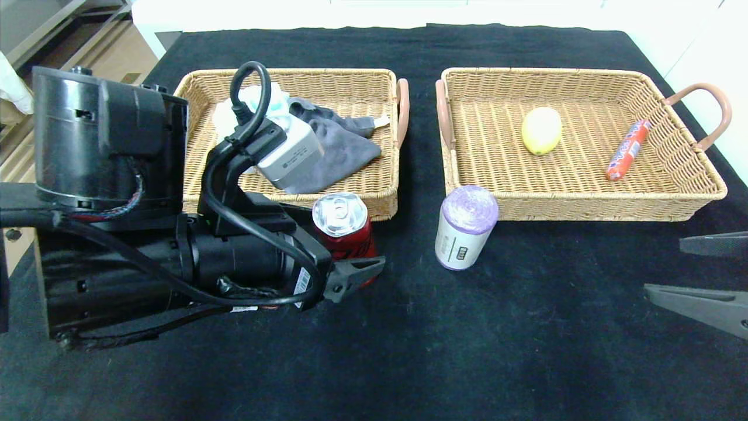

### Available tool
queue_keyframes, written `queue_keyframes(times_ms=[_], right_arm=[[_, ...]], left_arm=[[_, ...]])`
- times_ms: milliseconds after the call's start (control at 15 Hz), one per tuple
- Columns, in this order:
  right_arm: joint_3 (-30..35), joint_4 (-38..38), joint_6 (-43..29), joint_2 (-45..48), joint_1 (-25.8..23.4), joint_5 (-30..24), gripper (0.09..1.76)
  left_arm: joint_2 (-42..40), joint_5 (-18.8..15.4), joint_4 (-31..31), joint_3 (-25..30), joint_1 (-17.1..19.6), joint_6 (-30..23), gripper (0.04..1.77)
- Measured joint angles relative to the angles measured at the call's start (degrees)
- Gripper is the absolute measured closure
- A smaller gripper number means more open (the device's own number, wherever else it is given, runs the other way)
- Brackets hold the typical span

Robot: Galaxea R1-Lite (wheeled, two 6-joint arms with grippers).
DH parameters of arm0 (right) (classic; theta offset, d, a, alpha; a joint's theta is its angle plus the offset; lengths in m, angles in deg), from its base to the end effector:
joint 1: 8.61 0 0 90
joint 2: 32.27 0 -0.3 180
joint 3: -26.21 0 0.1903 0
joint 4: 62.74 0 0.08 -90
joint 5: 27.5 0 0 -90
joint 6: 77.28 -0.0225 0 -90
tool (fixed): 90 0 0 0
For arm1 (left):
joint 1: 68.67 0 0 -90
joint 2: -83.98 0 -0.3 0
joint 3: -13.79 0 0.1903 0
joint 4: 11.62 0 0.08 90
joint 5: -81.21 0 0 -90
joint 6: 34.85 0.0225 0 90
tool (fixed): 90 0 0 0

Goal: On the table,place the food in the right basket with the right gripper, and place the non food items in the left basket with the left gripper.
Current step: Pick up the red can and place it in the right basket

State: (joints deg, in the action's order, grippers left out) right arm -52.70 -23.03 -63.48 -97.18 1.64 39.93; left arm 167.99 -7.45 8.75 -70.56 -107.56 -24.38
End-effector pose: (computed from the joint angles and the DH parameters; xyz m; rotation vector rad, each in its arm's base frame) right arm 0.1443 0.0349 0.2740 -0.1815 0.3818 0.6141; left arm 0.1990 -0.1599 0.2644 0.2969 0.2745 -0.6786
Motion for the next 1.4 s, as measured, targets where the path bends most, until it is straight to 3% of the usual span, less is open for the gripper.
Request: queue_keyframes(times_ms=[733,1133,1400], right_arm=[[0.0,0.0,0.0,0.0,-0.09,-0.04,0.14],[0.0,0.0,0.0,0.0,-0.09,-0.06,0.14],[0.0,0.02,0.0,0.0,-0.09,-0.04,0.14]], left_arm=[[4.47,2.9,-7.11,0.38,0.05,0.61,0.09],[5.18,3.56,-7.58,0.38,0.05,0.63,0.09],[5.18,3.73,-7.55,0.35,0.05,0.66,0.69]])
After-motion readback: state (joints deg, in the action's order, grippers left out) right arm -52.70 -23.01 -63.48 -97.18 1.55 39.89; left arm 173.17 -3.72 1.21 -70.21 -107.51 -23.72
